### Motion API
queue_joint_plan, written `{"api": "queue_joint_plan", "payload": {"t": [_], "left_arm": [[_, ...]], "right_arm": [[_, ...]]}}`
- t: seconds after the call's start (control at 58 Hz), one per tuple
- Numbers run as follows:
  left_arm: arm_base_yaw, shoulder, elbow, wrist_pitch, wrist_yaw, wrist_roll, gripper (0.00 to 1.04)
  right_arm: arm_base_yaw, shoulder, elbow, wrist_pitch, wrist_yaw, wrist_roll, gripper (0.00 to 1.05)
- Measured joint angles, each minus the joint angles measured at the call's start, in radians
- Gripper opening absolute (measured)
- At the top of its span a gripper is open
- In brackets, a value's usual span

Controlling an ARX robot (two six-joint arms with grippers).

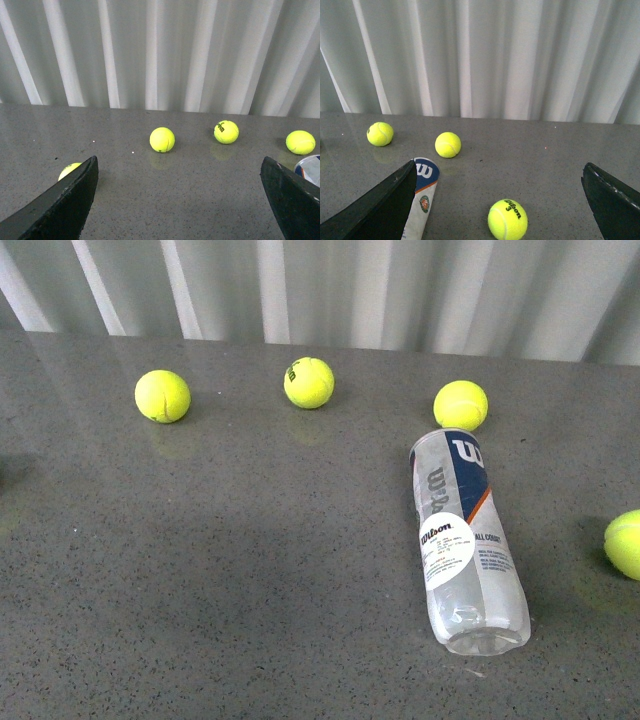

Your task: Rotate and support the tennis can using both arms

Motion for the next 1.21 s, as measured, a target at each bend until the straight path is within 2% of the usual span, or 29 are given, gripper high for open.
{"api": "queue_joint_plan", "payload": {"t": [0.069, 0.138, 0.155, 0.207, 0.259, 0.31, 0.379, 0.431, 0.5, 0.603, 0.707, 0.828, 0.948, 1.207], "left_arm": [[0.0, 0.0, 0.0, 0.0, 0.0, 0.0, 0.98], [0.0, 0.0, 0.0, 0.0, 0.0, 0.0, 0.98], [0.0, 0.0, 0.0, 0.0, 0.0, 0.0, 0.98], [0.0, 0.0, 0.0, 0.0, -0.001, 0.0, 0.98], [0.0, 0.0, 0.0, 0.0, 0.001, 0.0, 0.98], [0.0, 0.0, 0.0, 0.0, 0.0, 0.0, 0.98], [0.0, 0.0, 0.0, 0.0, 0.0, 0.0, 0.98], [0.0, 0.0, 0.0, 0.0, 0.0, 0.0, 0.98], [0.0, 0.0, 0.0, 0.0, 0.0, 0.0, 0.98], [0.0, 0.0, 0.0, 0.0, 0.0, 0.0, 0.98], [0.0, 0.0, 0.0, 0.0, 0.0, 0.0, 0.98], [0.0, 0.0, 0.0, 0.0, 0.0, 0.0, 0.98], [0.0, 0.0, 0.0, 0.0, 0.0, 0.0, 0.98], [0.0, 0.0, 0.0, 0.0, 0.0, 0.0, 0.98]], "right_arm": [[0.001, 0.001, 0.0, -0.001, 0.008, -0.001, 0.98], [0.088, 0.076, 0.055, -0.124, 0.239, -0.03, 0.98], [0.12, 0.105, 0.073, -0.153, 0.341, -0.034, 0.98], [0.185, 0.16, 0.105, -0.176, 0.486, -0.043, 0.98], [0.229, 0.19, 0.131, -0.17, 0.566, -0.05, 0.98], [0.244, 0.208, 0.155, -0.154, 0.589, -0.054, 0.98], [0.231, 0.23, 0.181, -0.126, 0.569, -0.054, 0.98], [0.185, 0.268, 0.208, -0.09, 0.501, -0.048, 0.98], [0.062, 0.373, 0.27, -0.02, 0.376, -0.013, 0.98], [-0.103, 0.559, 0.388, 0.053, 0.239, 0.079, 0.98], [-0.184, 0.771, 0.543, 0.063, 0.168, 0.195, 0.98], [-0.158, 1.017, 0.71, 0.005, 0.158, 0.257, 0.98], [-0.065, 1.27, 0.86, -0.134, 0.108, 0.276, 0.98], [0.131, 1.549, 0.919, -0.241, 0.083, 0.187, 0.98]]}}
